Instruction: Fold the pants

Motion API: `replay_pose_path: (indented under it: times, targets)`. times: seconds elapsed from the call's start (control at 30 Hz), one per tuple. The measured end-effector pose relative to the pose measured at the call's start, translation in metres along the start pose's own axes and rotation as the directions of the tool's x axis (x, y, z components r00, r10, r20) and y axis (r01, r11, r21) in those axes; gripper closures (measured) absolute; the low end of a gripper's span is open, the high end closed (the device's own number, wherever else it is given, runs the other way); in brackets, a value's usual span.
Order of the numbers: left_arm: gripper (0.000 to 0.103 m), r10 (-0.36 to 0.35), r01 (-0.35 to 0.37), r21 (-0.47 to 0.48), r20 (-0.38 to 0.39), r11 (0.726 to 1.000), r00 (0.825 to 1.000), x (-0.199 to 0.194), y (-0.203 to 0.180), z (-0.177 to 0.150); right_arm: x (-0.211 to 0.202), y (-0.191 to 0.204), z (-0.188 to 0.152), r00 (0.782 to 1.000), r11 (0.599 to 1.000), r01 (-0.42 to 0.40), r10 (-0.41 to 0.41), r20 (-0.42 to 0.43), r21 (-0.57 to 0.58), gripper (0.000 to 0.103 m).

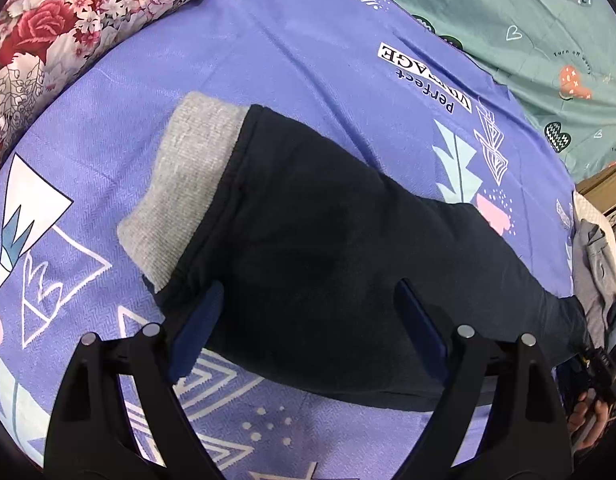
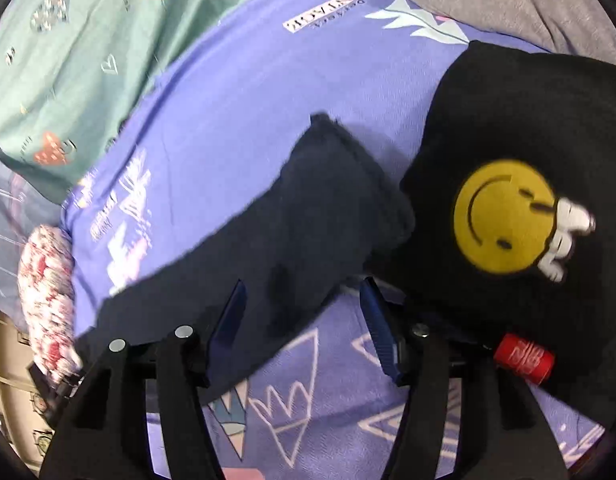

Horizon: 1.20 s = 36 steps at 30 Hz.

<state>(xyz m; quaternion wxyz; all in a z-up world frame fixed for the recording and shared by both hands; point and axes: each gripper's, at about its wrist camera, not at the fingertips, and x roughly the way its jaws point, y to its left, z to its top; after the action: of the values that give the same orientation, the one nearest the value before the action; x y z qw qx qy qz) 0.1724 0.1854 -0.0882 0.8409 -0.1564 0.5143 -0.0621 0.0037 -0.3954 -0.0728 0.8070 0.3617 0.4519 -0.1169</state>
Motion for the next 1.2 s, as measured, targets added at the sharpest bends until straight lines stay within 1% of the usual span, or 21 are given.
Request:
replay_pose_path:
  times: [0.07, 0.13, 0.17, 0.23, 0.3, 0.4, 0.5, 0.57, 0.63, 0.67, 0.7, 0.77, 0.83, 0.9, 0.93, 0.97, 1.0, 1.03, 1.07, 1.1, 1.2]
  targets:
    - [0.015, 0.001, -0.001, 0.008, 0.005, 1.000, 1.000, -0.002, -0.001, 0.000, 0.004, -0.002, -0.002, 1.000, 1.000, -0.012, 0.012, -0.013, 0.026, 0.043]
    - [0.015, 0.000, 0.000, 0.015, -0.001, 1.000, 1.000, -0.001, 0.001, 0.000, 0.001, -0.004, -0.001, 1.000, 0.999, -0.009, 0.008, 0.021, 0.040, 0.043]
    - [0.015, -0.003, 0.003, 0.015, -0.002, 1.000, 1.000, -0.001, 0.002, 0.000, -0.002, -0.007, 0.000, 0.999, 0.998, -0.025, 0.022, 0.050, 0.060, 0.043]
    - [0.015, -0.010, 0.010, 0.017, 0.001, 1.000, 1.000, -0.001, 0.003, -0.001, -0.004, -0.009, 0.005, 0.997, 0.997, -0.041, 0.036, 0.066, 0.067, 0.043]
    - [0.015, -0.008, 0.008, 0.020, -0.001, 1.000, 1.000, 0.001, 0.004, -0.001, 0.004, -0.008, 0.009, 0.997, 0.995, -0.070, 0.067, 0.047, 0.067, 0.043]
    - [0.015, -0.001, 0.001, 0.022, 0.000, 1.000, 1.000, 0.003, 0.002, -0.001, 0.022, -0.011, 0.016, 0.992, 0.984, -0.129, 0.128, 0.017, 0.123, 0.043]
    - [0.015, -0.001, 0.001, 0.032, 0.002, 0.999, 1.000, 0.004, 0.003, -0.002, 0.032, -0.008, 0.021, 0.993, 0.981, -0.119, 0.120, 0.002, 0.154, 0.045]
    - [0.015, -0.004, 0.004, 0.037, 0.000, 0.999, 1.000, 0.004, 0.003, -0.002, 0.026, 0.007, 0.025, 0.996, 0.991, -0.093, 0.091, 0.016, 0.100, 0.082]
    - [0.015, -0.007, 0.008, 0.035, -0.001, 0.999, 1.000, 0.005, 0.004, -0.002, 0.006, 0.030, 0.030, 0.994, 0.996, -0.087, 0.085, 0.075, 0.019, 0.091]
    - [0.015, -0.007, 0.007, 0.033, -0.001, 0.999, 1.000, 0.005, 0.004, -0.002, -0.004, 0.040, 0.031, 0.992, 0.997, -0.075, 0.076, 0.105, -0.016, 0.092]
    - [0.015, -0.005, 0.005, 0.032, -0.002, 0.999, 1.000, 0.005, 0.003, -0.002, -0.021, 0.054, 0.031, 0.987, 0.997, -0.048, 0.058, 0.150, -0.065, 0.092]
    - [0.015, -0.002, 0.002, 0.034, 0.000, 0.999, 1.000, 0.005, 0.003, -0.002, -0.041, 0.065, 0.026, 0.980, 0.995, -0.012, 0.032, 0.195, -0.101, 0.092]
    - [0.015, -0.002, 0.002, 0.041, 0.002, 0.999, 1.000, 0.005, 0.003, -0.002, -0.053, 0.062, 0.013, 0.978, 0.997, 0.025, -0.009, 0.206, -0.078, 0.092]
    - [0.015, -0.005, 0.005, 0.046, 0.004, 0.999, 1.000, 0.006, 0.004, -0.002, -0.053, 0.044, 0.001, 0.979, 0.998, 0.064, -0.058, 0.197, -0.023, 0.091]
    - [0.015, -0.006, 0.006, 0.047, 0.004, 0.999, 1.000, 0.006, 0.005, -0.002, -0.046, 0.030, -0.004, 0.975, 0.994, 0.105, -0.108, 0.197, 0.024, 0.083]
    - [0.015, -0.005, 0.005, 0.051, 0.004, 0.999, 1.000, 0.007, 0.005, -0.002, -0.042, 0.017, -0.007, 0.963, 0.982, 0.178, -0.186, 0.198, 0.056, 0.065]
    - [0.015, -0.004, 0.004, 0.055, 0.003, 0.998, 1.000, 0.008, 0.005, -0.002, -0.039, 0.004, -0.008, 0.939, 0.959, 0.264, -0.279, 0.203, 0.097, 0.061]
    - [0.014, -0.002, 0.002, 0.062, 0.001, 0.998, 1.000, 0.008, 0.004, -0.002, -0.042, -0.008, -0.009, 0.943, 0.965, 0.228, -0.252, 0.217, 0.128, 0.063]
    - [0.014, -0.001, 0.001, 0.065, 0.000, 0.998, 1.000, 0.008, 0.003, -0.002, -0.048, -0.016, -0.012, 0.955, 0.976, 0.169, -0.196, 0.222, 0.135, 0.063]
    - [0.014, -0.004, 0.004, 0.069, -0.001, 0.998, 1.000, 0.008, 0.003, -0.002, -0.053, -0.018, -0.013, 0.959, 0.981, 0.144, -0.170, 0.227, 0.129, 0.063]
    - [0.014, -0.012, 0.012, 0.070, 0.000, 0.998, 1.000, 0.008, 0.004, -0.002, -0.069, -0.019, -0.018, 0.958, 0.990, 0.113, -0.132, 0.254, 0.087, 0.061]
